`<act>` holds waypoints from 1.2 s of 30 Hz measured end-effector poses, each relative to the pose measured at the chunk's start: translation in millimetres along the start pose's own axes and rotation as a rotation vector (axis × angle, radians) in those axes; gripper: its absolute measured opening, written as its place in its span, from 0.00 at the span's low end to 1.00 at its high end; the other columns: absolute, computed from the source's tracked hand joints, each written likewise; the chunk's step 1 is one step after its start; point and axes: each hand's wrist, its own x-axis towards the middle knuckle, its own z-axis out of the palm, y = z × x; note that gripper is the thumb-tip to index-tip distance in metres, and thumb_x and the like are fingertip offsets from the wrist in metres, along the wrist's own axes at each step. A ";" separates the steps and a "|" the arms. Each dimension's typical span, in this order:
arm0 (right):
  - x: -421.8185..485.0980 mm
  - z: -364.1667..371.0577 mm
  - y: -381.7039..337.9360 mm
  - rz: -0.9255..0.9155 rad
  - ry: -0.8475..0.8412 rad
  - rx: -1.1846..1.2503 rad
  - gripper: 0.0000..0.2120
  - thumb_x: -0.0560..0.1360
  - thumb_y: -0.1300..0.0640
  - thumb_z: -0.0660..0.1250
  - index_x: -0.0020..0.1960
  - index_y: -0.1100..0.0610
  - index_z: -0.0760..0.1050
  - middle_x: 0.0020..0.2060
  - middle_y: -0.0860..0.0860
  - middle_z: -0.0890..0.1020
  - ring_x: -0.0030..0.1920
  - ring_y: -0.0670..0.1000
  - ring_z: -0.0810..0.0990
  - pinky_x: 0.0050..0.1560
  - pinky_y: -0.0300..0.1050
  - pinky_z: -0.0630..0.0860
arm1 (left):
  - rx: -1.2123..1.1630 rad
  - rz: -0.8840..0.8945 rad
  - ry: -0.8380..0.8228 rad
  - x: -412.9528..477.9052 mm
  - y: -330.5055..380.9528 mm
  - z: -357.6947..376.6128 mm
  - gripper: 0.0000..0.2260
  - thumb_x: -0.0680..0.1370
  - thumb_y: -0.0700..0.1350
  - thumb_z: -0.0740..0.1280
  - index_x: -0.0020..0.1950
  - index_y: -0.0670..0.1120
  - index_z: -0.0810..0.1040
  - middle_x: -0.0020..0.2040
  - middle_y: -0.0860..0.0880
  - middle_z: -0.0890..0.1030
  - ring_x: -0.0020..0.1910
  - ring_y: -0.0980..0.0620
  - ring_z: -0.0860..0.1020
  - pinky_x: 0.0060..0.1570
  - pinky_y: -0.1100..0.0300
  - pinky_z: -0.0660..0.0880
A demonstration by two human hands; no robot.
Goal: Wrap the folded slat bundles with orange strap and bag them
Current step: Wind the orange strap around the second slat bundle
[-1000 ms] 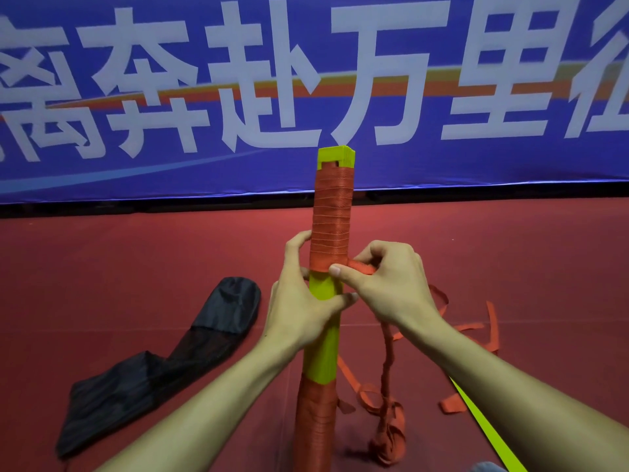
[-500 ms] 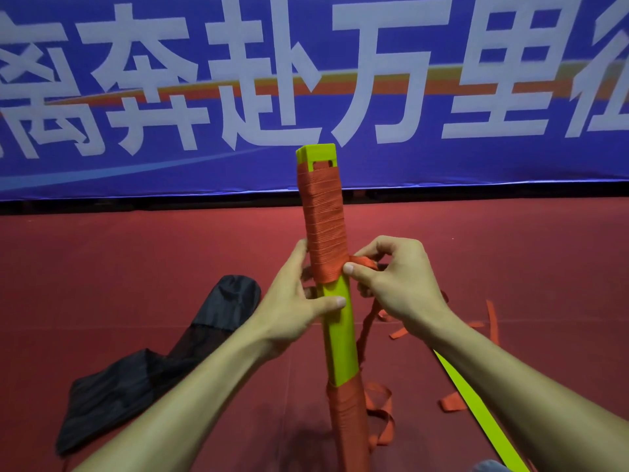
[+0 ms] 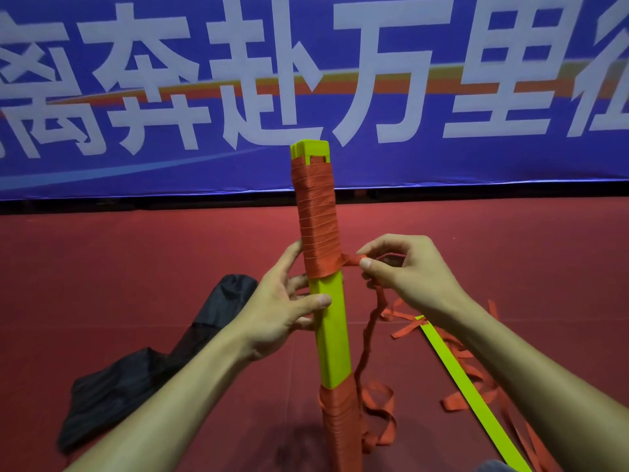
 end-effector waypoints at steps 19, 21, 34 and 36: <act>0.2 -7.8 17.9 -0.139 -0.025 -0.243 0.17 0.73 0.65 0.71 0.36 0.54 0.64 0.35 0.50 0.83 0.36 0.51 0.81 0.40 0.51 0.77 | -0.002 0.009 -0.033 -2.5 -1.7 -1.7 0.35 0.70 0.34 0.74 0.68 0.61 0.67 0.54 0.43 0.85 0.46 0.46 0.84 0.38 0.52 0.80; -0.5 -6.8 16.5 -0.080 -0.062 -0.031 0.17 0.72 0.71 0.69 0.35 0.57 0.64 0.37 0.54 0.85 0.36 0.53 0.83 0.36 0.46 0.78 | 0.005 0.007 -0.035 -2.4 -2.6 -2.1 0.35 0.70 0.34 0.74 0.68 0.61 0.67 0.52 0.44 0.85 0.44 0.46 0.84 0.38 0.52 0.80; 1.7 -6.8 22.1 0.011 -0.040 0.100 0.10 0.70 0.67 0.75 0.48 0.57 0.79 0.31 0.49 0.78 0.32 0.47 0.76 0.37 0.40 0.74 | 0.029 0.004 0.009 -2.6 -2.1 -3.2 0.36 0.69 0.33 0.73 0.66 0.65 0.68 0.50 0.45 0.85 0.44 0.46 0.83 0.42 0.47 0.78; 3.1 -9.4 24.8 0.020 -0.068 -0.042 0.05 0.71 0.63 0.75 0.45 0.55 0.81 0.30 0.48 0.78 0.32 0.46 0.74 0.36 0.44 0.72 | 0.053 -0.001 0.019 -2.6 -2.0 -2.7 0.37 0.71 0.29 0.73 0.67 0.64 0.67 0.51 0.45 0.85 0.45 0.46 0.84 0.43 0.46 0.80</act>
